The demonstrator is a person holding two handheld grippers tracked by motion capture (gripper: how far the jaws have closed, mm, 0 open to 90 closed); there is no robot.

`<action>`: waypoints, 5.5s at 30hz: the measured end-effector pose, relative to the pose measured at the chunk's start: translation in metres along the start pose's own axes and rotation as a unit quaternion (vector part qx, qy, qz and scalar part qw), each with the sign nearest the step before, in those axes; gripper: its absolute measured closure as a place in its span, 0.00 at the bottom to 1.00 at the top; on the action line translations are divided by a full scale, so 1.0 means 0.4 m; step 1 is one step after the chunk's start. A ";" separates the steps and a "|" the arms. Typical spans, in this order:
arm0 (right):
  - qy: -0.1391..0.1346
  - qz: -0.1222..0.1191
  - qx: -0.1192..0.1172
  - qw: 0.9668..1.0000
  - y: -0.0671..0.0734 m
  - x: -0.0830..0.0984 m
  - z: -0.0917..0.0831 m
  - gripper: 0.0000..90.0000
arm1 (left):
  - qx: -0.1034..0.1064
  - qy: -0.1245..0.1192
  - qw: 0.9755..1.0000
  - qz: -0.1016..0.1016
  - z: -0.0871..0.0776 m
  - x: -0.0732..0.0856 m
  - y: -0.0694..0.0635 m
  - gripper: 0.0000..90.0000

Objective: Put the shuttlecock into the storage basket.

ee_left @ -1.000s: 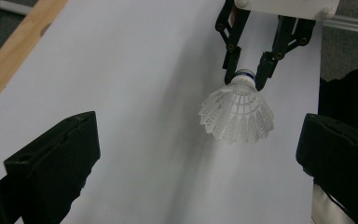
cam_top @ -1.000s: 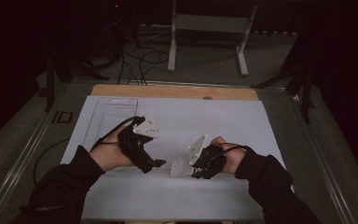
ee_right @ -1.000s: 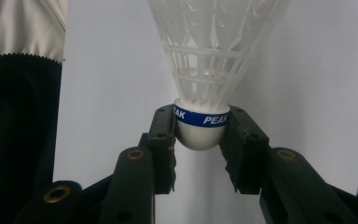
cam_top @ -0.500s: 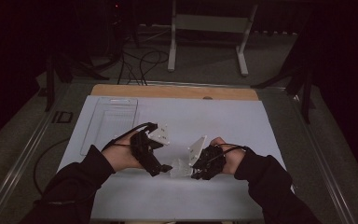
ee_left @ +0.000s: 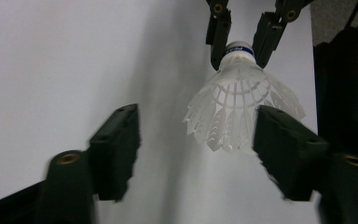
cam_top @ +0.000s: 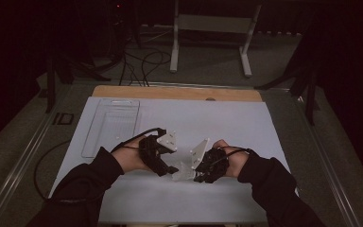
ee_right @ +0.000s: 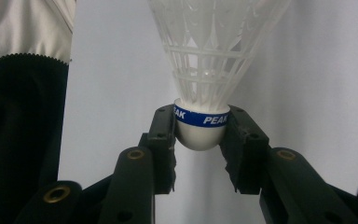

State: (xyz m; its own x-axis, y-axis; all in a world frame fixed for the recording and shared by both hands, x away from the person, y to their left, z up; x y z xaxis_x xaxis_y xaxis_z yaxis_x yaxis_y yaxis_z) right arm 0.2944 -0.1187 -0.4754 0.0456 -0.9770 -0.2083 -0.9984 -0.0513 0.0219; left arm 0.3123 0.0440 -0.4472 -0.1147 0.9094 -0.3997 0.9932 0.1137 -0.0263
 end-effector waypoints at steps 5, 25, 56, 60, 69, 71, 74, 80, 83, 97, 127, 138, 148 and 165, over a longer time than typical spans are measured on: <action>-0.001 -0.001 0.001 1.000 0.002 -0.002 -0.001 0.73 | 0.005 0.005 1.000 0.003 0.017 -0.001 0.003 0.49; -0.004 -0.009 -0.002 1.000 0.001 -0.005 0.001 0.73 | 0.044 0.019 0.999 0.010 0.072 -0.010 0.009 0.74; 0.001 -0.017 -0.003 1.000 0.009 -0.015 0.022 0.73 | 0.086 0.061 0.993 0.046 0.093 -0.009 0.001 1.00; 0.000 -0.017 0.002 1.000 0.010 -0.019 0.019 0.73 | 0.090 0.060 0.993 0.048 0.087 -0.007 0.003 1.00; 0.001 -0.011 0.019 1.000 0.011 -0.017 0.011 0.63 | 0.096 0.064 0.992 0.049 0.065 -0.010 0.001 1.00; 0.005 -0.006 0.025 1.000 0.011 -0.014 0.011 0.56 | 0.091 0.063 0.992 0.053 0.061 -0.008 0.002 1.00; 0.004 0.013 0.035 0.999 0.007 -0.010 0.009 0.47 | 0.088 0.061 0.993 0.048 0.055 -0.006 0.005 1.00; -0.001 0.038 0.043 0.998 -0.001 -0.007 0.004 0.30 | 0.084 0.057 0.994 0.046 0.044 -0.002 0.011 1.00; -0.012 0.045 0.048 0.998 -0.009 -0.007 0.001 0.25 | 0.080 0.058 0.994 0.042 0.040 0.000 0.012 1.00; -0.031 0.095 0.069 0.993 -0.037 0.013 -0.006 0.10 | 0.060 0.058 0.996 0.027 0.003 0.020 0.024 1.00; -0.077 0.163 0.082 0.980 -0.042 0.099 0.035 0.10 | 0.018 0.046 0.998 -0.050 -0.087 0.095 0.075 1.00; -0.110 0.177 0.086 0.974 -0.032 0.132 0.051 0.11 | 0.001 0.040 0.995 -0.087 -0.131 0.133 0.099 1.00; -0.120 0.185 0.089 0.971 -0.024 0.169 0.065 0.11 | -0.018 0.030 0.993 -0.115 -0.168 0.167 0.121 1.00; -0.161 0.228 0.088 0.956 -0.004 0.235 0.076 0.10 | -0.058 0.012 0.979 -0.197 -0.210 0.238 0.168 1.00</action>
State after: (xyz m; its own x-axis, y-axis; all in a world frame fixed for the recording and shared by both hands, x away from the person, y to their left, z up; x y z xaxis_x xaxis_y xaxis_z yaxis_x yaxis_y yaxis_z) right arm 0.2992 -0.2043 -0.5249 -0.3806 -0.7730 -0.5075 -0.9031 0.4288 0.0243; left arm 0.3664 0.1719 -0.4102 -0.4899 0.7950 -0.3577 0.8628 0.5008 -0.0687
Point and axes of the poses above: each handheld gripper's, and its own axes: z roughly forward along the jaws, x roughly out of its underside, y roughly to its left, the point moved 4 cm from there along z, roughly forward along the jaws, and after that the axes turned 11 degrees about y, right-handed, at the moved point
